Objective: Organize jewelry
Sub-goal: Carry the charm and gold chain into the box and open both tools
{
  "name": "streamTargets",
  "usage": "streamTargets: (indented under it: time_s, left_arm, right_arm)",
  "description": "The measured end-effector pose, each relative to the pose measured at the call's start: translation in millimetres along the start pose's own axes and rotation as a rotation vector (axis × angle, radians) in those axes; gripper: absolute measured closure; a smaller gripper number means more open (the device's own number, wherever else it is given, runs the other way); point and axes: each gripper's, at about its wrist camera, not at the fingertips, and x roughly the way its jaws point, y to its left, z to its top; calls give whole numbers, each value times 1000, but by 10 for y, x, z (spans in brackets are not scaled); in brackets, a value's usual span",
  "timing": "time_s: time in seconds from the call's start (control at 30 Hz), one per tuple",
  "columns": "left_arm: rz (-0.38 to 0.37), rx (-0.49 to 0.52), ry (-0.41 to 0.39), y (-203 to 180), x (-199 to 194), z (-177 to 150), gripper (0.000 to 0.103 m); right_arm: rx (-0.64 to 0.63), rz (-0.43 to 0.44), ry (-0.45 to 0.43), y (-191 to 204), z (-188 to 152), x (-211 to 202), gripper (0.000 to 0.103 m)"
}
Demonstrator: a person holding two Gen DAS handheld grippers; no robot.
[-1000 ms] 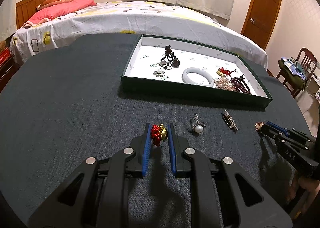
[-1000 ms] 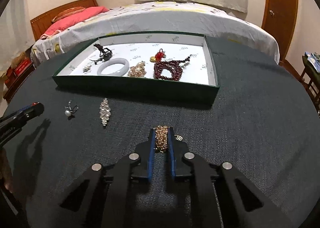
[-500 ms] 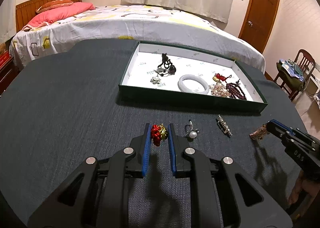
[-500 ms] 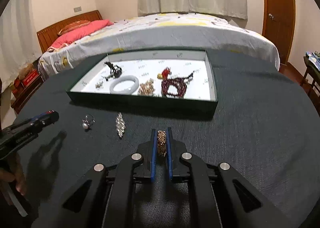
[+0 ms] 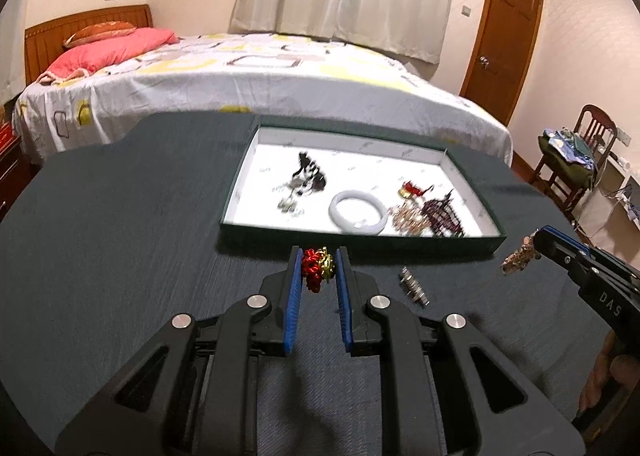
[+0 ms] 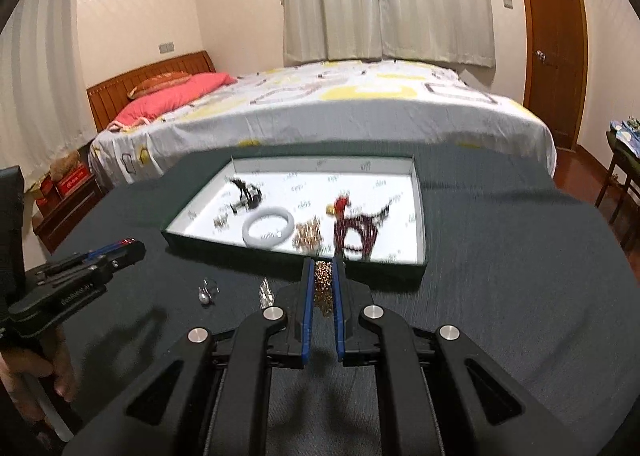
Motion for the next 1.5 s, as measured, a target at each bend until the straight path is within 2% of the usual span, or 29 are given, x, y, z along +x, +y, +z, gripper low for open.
streamTargets:
  time_s: [0.27,0.47,0.83,1.0,1.23,1.5]
  left_arm:
    - [-49,35,-77,-206,-35,380,86]
    - [-63,73,-130,-366,82,689,86]
    - [-54,100,-144,-521,727,1082,86]
    - [-44,115,-93,-582,1175,1131,86]
    - [-33,110,45,-612,1841,1197,86]
    - [-9,113,161,-594,2234,1201,86]
  right_arm:
    - [-19,9,-102,35,394,-94,94]
    - [-23,4,-165,17,672,-13,94]
    - [0,-17,-185,-173,947,526,94]
    - [18,-41,-147,-294,953,951,94]
    - [62,-90,-25,-525,865,1590,94]
    - [67,-94,68,-561,780,1809,94]
